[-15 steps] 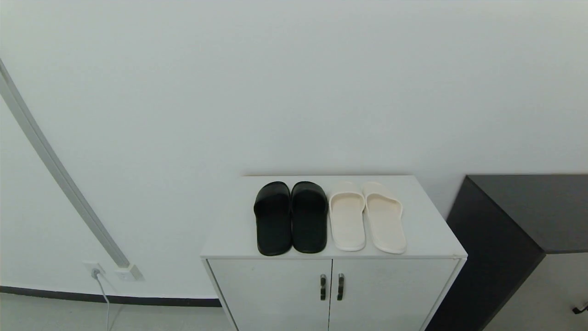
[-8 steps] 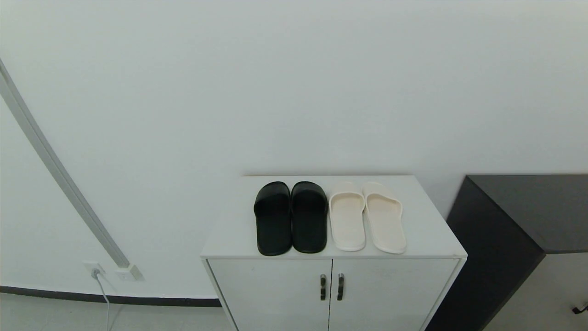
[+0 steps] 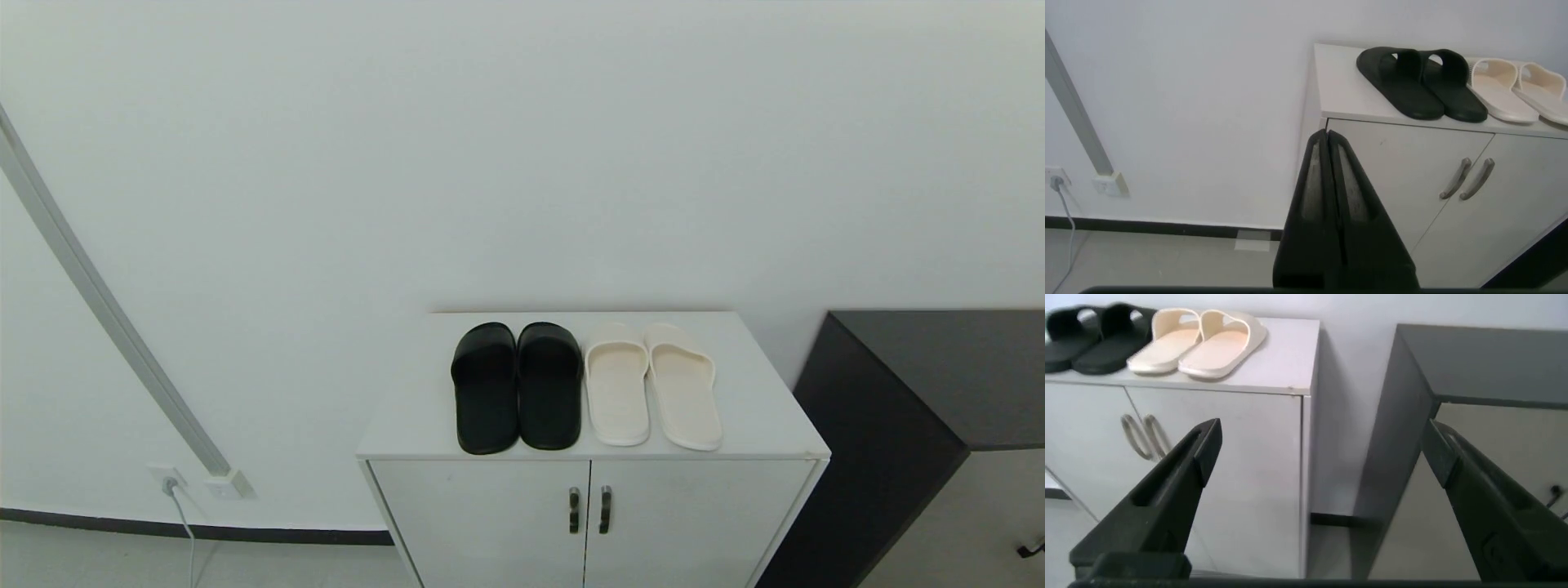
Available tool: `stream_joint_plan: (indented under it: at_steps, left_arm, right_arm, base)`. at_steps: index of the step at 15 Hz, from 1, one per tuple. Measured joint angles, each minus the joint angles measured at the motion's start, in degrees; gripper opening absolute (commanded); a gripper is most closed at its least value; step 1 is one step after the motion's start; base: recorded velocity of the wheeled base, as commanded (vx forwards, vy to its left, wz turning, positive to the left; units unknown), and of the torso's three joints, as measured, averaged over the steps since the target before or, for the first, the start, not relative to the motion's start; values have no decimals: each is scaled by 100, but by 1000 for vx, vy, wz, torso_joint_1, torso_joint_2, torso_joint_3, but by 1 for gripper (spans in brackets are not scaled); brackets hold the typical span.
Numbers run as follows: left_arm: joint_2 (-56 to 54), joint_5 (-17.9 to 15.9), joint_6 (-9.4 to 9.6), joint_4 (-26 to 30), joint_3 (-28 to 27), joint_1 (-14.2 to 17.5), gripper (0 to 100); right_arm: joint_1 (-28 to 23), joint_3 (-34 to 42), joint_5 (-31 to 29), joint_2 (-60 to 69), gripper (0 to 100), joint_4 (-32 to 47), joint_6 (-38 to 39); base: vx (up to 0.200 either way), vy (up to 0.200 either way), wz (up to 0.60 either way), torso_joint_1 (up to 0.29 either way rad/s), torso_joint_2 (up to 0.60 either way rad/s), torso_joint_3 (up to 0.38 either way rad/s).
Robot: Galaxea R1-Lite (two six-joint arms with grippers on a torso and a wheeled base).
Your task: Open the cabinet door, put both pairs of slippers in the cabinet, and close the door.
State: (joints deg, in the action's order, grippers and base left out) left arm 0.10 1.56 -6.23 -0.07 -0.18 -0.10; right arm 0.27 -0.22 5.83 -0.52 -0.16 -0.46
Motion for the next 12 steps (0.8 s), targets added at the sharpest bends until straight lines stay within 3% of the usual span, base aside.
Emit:
stream_joint_plan:
  at_steps: [5, 8, 10, 12]
  left_arm:
    - [0, -1, 18, 0, 0, 0, 0]
    - [0, -9, 24, 0, 0, 0, 0]
    - [0, -4, 33, 0, 0, 0, 0]
    - [0, -4, 35, 0, 0, 0, 0]
  right_arm:
    - [96, -1673, 523, -1052, 100, 138, 638]
    - [354, -1797, 809, -2783, 100, -725, 636]
    - [791, -1827, 681, -3938, 100, -1445, 640]
    - [1770, -1993, -33, -5002, 100, -1968, 686]
  base:
    - [0, 0, 0, 0, 0, 0]
    - [0, 0, 0, 0, 0, 0]
    - [0, 0, 0, 0, 0, 0]
    - [0, 0, 0, 0, 0, 0]
